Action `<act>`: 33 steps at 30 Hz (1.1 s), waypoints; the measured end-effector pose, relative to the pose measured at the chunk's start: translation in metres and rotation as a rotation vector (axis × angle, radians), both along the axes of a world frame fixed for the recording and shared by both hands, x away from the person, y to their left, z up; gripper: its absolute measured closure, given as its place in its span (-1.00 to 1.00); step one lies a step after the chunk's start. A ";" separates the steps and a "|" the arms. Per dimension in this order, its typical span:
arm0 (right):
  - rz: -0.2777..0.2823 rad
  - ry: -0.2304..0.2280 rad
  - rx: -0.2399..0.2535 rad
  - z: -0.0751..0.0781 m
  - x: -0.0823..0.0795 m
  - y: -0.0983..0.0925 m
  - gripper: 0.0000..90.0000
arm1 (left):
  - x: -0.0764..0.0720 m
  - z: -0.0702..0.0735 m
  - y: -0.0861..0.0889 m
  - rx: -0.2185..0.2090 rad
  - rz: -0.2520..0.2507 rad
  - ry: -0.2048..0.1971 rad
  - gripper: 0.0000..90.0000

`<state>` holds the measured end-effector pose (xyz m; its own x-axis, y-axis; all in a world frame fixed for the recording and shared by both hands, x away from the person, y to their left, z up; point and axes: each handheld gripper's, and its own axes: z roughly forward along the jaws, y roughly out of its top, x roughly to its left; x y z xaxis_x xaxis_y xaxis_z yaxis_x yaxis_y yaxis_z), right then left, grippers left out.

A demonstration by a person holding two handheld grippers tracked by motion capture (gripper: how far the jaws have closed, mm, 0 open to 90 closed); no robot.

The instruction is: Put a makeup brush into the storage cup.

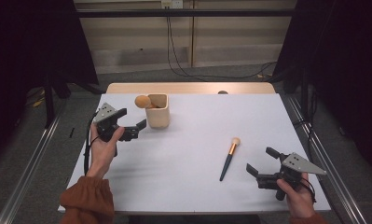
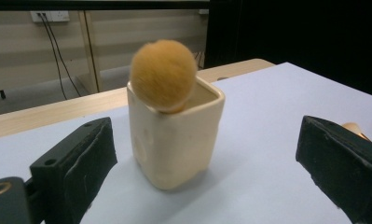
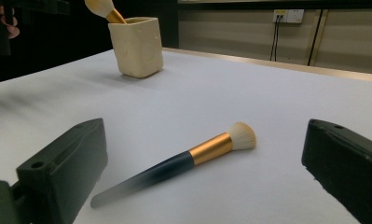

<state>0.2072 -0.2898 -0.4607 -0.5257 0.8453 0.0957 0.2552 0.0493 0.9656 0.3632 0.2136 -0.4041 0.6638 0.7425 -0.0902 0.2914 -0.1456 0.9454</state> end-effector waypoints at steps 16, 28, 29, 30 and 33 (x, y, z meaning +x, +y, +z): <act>-0.010 -0.001 0.003 0.001 -0.001 -0.001 -1.00 | -0.049 -0.015 0.005 -0.042 -0.021 -0.028 -0.91; -0.025 0.001 0.005 0.002 -0.001 -0.001 -1.00 | -0.077 -0.025 0.020 -0.029 0.002 -0.030 -0.93; -0.025 0.000 0.007 0.002 -0.001 -0.001 -1.00 | -0.079 -0.026 0.022 -0.029 0.005 -0.029 -0.93; -0.026 0.001 0.011 0.003 -0.001 0.000 -1.00 | -0.082 -0.028 0.024 -0.030 0.012 -0.025 -0.93; -0.021 0.001 0.003 0.002 -0.001 0.000 -1.00 | -0.089 -0.034 0.026 -0.032 0.022 -0.017 -0.93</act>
